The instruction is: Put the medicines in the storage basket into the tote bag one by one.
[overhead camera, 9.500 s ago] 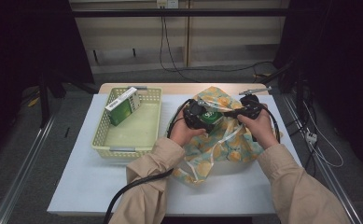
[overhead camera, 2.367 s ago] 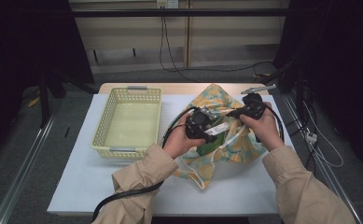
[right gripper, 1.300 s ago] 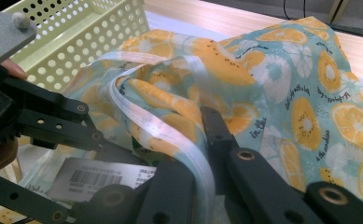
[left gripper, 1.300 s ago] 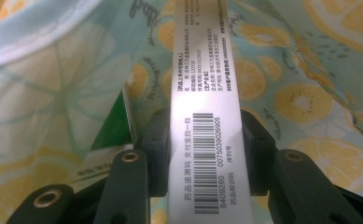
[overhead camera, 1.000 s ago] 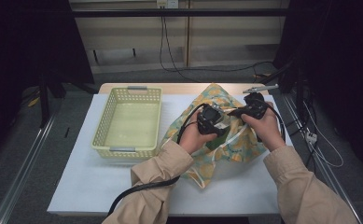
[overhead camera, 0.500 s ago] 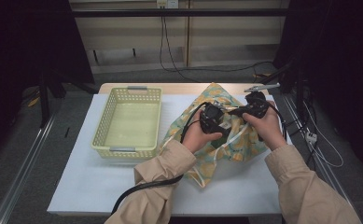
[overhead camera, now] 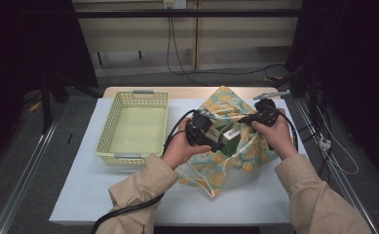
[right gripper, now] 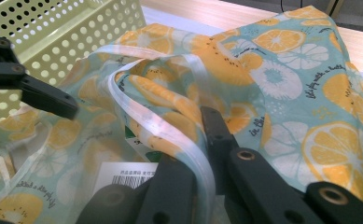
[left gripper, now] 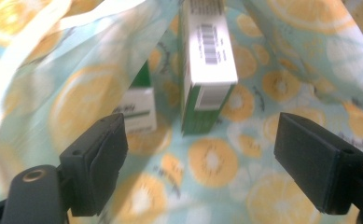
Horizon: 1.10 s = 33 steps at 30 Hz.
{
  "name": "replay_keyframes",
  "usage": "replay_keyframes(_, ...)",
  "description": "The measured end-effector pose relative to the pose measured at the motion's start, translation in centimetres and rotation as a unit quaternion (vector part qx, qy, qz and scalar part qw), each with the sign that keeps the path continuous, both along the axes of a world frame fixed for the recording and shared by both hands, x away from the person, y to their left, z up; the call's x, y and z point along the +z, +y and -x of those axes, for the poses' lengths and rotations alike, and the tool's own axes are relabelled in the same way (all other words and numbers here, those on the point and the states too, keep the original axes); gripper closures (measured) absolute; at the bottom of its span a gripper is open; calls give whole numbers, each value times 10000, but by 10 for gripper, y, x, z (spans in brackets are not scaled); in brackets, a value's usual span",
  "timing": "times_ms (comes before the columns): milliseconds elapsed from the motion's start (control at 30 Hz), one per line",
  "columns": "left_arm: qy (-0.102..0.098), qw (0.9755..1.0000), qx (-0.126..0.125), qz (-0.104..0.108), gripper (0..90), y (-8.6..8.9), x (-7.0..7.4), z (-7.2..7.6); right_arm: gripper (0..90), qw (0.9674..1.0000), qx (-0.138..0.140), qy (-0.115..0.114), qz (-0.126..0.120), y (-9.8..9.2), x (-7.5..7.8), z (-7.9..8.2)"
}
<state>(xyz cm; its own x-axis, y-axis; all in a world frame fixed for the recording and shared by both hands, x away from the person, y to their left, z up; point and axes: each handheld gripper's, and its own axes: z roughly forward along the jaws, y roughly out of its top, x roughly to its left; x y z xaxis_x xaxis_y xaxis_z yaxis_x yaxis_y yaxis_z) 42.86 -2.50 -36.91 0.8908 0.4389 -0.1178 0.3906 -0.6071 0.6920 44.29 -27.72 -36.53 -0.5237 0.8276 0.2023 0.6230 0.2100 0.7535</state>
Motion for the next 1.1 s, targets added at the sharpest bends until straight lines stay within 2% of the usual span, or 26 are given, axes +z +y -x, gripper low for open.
replay_keyframes(200,-43,10000,0,26,153,21,0,15,899,10000,17,-12,23,1,-1,1)
replay_keyframes(367,54,9999,13,95,140,31,-6,27,899,10000,-14,-4,17,-1,-1,1)
replay_keyframes(467,52,9999,-67,108,141,37,-9,33,899,10000,-8,-15,42,-1,-1,1)
replay_keyframes(567,84,9998,-39,168,144,42,-13,35,899,10000,-29,-18,19,-2,-1,1)
replay_keyframes(733,119,9998,9,153,143,51,-20,37,899,10000,-40,-23,23,-3,0,1)
replay_keyframes(900,111,9999,-14,26,149,56,-28,39,899,10000,-42,-14,33,-3,-1,1)
replay_keyframes(1100,147,9999,-67,24,152,59,-34,43,899,10000,-67,-42,38,-6,1,2)
